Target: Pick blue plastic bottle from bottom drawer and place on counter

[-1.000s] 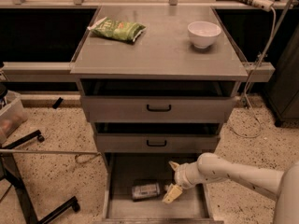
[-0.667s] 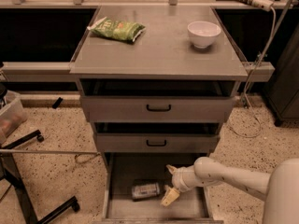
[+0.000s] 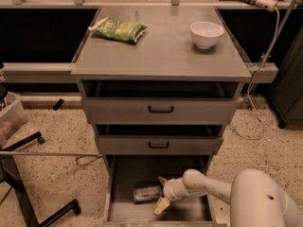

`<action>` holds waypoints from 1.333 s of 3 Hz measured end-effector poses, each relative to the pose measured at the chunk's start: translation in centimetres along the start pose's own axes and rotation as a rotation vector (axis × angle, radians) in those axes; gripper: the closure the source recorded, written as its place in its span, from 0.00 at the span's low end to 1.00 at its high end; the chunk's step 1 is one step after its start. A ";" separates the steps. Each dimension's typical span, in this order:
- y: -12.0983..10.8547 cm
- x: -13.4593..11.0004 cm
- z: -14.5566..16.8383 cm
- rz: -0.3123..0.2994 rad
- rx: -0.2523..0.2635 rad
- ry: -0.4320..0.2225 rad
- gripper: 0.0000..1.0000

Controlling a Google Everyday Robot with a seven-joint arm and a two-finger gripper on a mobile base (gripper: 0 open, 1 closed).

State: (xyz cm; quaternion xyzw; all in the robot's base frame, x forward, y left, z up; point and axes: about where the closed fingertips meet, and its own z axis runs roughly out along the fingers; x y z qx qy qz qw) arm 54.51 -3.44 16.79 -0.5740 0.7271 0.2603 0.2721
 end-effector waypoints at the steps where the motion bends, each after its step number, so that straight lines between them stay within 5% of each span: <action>1: 0.0 0.0 0.0 0.000 0.000 0.000 0.00; 4: -0.2 -1.1 4.5 -0.036 -0.059 -0.023 0.00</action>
Offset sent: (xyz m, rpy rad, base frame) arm 0.0096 0.0199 -0.0088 -0.0087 -0.0090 0.0325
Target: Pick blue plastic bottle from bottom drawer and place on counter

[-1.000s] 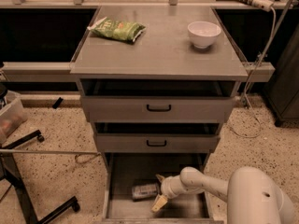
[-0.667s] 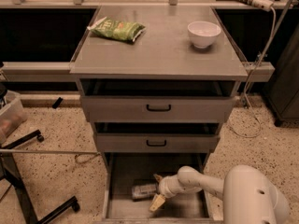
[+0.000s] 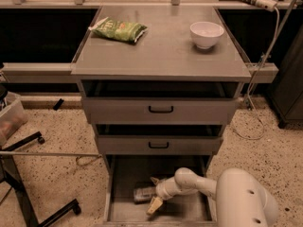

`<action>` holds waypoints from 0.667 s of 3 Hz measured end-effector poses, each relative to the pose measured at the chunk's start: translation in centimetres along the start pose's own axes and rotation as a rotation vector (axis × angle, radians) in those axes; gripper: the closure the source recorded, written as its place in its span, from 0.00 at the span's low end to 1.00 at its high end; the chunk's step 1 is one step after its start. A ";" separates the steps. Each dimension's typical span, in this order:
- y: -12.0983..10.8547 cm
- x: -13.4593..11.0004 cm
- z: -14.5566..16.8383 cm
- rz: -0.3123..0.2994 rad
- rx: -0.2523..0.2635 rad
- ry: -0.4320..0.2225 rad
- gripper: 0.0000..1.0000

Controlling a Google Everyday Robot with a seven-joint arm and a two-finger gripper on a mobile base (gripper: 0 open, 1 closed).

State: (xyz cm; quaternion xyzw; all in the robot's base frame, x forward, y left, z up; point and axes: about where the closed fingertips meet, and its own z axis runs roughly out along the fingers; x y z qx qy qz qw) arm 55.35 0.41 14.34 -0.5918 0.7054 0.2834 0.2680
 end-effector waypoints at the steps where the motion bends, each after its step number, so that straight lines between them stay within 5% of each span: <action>1: 0.0 0.3 1.1 0.003 -0.004 -0.001 0.00; 2: -0.1 0.3 2.2 -0.004 -0.014 0.007 0.04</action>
Offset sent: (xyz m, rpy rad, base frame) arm 0.0077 0.0187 -0.0247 -0.0170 0.0043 0.0237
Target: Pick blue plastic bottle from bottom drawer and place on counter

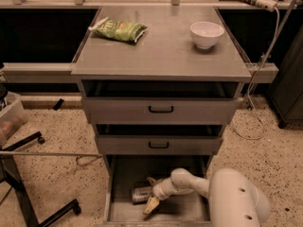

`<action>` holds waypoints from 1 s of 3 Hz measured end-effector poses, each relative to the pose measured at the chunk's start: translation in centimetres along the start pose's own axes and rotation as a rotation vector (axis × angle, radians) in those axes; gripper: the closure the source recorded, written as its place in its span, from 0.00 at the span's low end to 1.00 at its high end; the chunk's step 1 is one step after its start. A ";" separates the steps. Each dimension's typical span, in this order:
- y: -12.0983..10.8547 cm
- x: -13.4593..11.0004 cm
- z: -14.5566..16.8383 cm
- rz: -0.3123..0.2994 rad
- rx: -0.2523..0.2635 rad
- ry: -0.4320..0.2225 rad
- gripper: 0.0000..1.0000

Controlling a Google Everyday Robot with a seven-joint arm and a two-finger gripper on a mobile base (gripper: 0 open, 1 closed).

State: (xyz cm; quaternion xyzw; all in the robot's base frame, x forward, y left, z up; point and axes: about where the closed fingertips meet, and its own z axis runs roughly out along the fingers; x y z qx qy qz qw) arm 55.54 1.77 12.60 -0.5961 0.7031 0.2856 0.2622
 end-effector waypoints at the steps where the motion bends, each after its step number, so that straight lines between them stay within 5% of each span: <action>1: 0.0 0.0 0.0 0.000 0.000 0.000 0.23; 3: 0.2 -0.2 -0.2 0.005 -0.001 -0.004 0.69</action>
Offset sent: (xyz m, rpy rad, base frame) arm 0.0001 0.0001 0.0000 0.0000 -0.0001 0.0001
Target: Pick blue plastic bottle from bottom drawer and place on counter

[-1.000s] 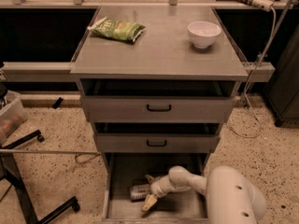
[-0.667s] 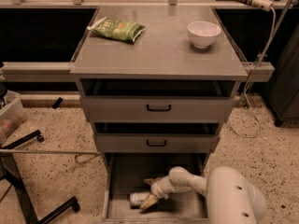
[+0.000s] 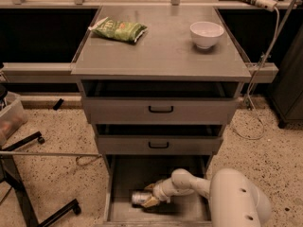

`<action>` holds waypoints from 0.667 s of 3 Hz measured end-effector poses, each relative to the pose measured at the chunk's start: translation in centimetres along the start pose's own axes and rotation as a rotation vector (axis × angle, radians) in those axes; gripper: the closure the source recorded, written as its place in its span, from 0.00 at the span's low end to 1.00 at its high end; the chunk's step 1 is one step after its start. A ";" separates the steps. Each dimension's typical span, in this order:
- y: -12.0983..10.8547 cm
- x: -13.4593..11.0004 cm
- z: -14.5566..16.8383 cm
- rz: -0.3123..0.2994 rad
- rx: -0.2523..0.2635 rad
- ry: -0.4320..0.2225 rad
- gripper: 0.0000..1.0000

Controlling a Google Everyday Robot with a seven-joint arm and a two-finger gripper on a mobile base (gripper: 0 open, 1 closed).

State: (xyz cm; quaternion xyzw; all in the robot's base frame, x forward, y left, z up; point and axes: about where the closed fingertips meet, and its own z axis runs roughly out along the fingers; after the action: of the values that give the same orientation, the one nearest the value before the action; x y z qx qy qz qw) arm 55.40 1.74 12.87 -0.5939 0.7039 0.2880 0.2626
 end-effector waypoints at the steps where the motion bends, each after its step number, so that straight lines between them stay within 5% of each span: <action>1: 0.5 -1.8 -2.9 -0.001 -0.014 -0.021 0.93; 2: 1.3 -5.9 -8.6 -0.030 -0.067 -0.057 1.00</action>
Offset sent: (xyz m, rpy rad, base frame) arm -0.0030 -0.0424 0.2114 0.1191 0.0233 0.1553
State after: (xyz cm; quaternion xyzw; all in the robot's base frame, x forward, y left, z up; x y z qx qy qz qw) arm 54.78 -0.21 23.24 -0.6042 0.6772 0.3242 0.2668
